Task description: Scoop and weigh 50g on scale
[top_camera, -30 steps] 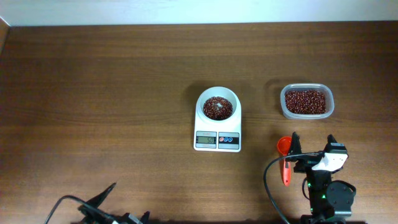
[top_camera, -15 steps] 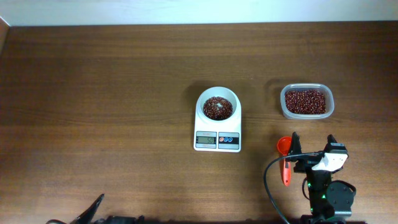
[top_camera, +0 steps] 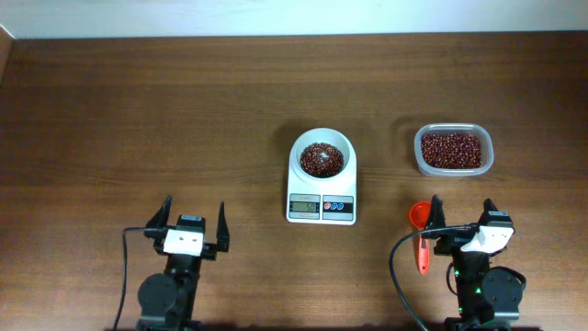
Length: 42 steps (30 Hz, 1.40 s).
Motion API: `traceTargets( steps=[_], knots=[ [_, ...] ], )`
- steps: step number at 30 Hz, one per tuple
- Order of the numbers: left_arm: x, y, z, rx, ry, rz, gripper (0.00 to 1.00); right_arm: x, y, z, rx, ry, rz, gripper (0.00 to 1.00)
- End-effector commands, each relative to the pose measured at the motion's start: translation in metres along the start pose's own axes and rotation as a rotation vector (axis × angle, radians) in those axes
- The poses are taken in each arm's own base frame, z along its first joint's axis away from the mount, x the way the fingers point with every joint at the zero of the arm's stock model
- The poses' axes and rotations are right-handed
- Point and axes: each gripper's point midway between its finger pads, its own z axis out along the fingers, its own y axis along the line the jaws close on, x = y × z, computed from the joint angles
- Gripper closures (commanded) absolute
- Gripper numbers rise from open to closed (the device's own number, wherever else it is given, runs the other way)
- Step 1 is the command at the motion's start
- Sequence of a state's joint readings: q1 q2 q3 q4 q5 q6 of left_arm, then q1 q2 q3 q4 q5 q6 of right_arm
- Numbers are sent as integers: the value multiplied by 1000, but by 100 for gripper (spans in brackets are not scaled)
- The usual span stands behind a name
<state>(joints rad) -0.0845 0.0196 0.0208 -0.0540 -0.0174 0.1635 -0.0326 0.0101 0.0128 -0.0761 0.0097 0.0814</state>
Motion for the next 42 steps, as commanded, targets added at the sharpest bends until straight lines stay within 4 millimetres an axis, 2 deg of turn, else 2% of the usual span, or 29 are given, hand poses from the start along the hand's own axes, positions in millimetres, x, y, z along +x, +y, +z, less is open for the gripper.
traceTargets(
  steps=[1,3,4,5,6,13,16,42],
  knots=[
    [16,2,1,-13,57,-8,1,3,1,0,-4,6,0,1],
    [17,2,2,-13,60,-7,1,3,1,0,-4,6,0,1],
    [9,3,2,-17,29,-8,1,3,1,0,-4,6,0,1],
    [10,3,2,-17,33,-8,1,3,1,0,-4,6,0,1],
    [19,1,2,-11,70,-8,1,3,1,0,-4,6,0,1],
    [19,1,2,-11,67,-8,1,3,1,0,-4,6,0,1],
    [9,3,0,-19,26,-9,1,3,1,0,-4,6,0,1],
    [10,3,0,-19,27,-9,1,3,1,0,-4,6,0,1]
  ],
)
